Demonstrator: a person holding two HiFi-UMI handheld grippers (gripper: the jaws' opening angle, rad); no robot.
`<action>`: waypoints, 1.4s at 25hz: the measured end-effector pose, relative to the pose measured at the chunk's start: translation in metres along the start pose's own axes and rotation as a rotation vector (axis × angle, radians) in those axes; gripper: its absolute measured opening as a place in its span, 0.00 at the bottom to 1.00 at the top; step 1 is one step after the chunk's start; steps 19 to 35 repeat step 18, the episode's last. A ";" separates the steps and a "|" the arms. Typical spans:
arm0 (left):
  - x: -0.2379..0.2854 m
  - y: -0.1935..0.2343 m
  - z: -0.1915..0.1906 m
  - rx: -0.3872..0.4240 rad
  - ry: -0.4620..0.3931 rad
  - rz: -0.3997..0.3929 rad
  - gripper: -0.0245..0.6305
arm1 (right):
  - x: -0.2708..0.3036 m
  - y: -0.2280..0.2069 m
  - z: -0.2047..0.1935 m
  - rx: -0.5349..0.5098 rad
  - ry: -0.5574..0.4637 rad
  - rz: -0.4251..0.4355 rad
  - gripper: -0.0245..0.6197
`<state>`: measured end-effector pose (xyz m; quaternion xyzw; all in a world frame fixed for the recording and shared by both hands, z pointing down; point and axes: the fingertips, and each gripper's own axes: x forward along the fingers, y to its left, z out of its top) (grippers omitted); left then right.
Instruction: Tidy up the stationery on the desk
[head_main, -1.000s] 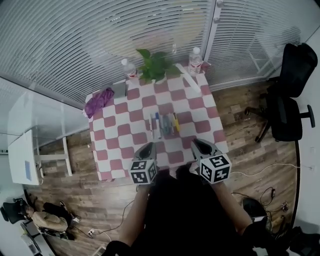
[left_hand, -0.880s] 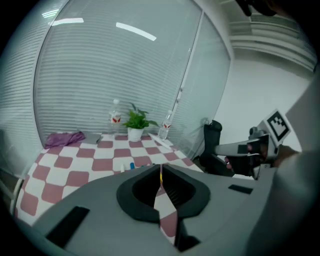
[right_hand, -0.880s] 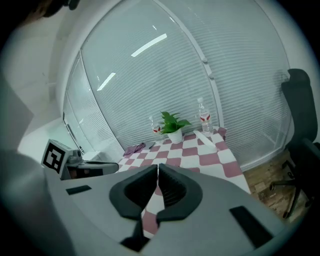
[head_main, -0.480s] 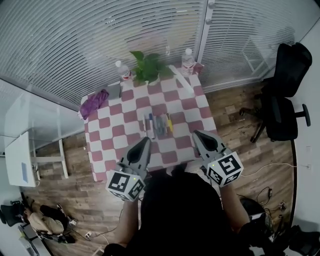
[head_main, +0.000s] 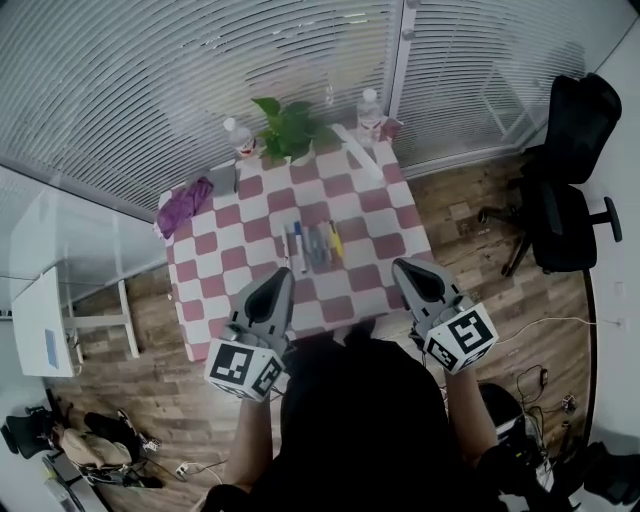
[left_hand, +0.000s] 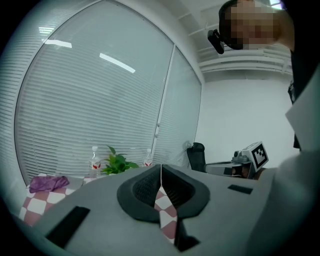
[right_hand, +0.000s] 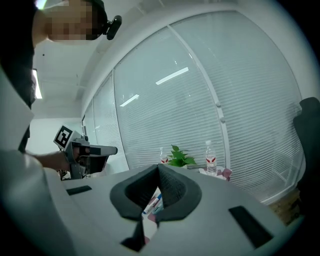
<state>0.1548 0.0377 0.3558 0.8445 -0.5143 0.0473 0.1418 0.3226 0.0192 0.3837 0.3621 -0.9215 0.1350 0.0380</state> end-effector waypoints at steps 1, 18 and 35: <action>0.000 0.000 -0.002 -0.002 0.002 -0.002 0.09 | 0.000 0.002 0.000 -0.001 0.000 0.001 0.07; -0.013 0.014 -0.012 -0.028 -0.001 0.028 0.09 | 0.008 0.021 0.002 -0.036 0.012 0.029 0.07; -0.013 0.014 -0.012 -0.028 -0.001 0.028 0.09 | 0.008 0.021 0.002 -0.036 0.012 0.029 0.07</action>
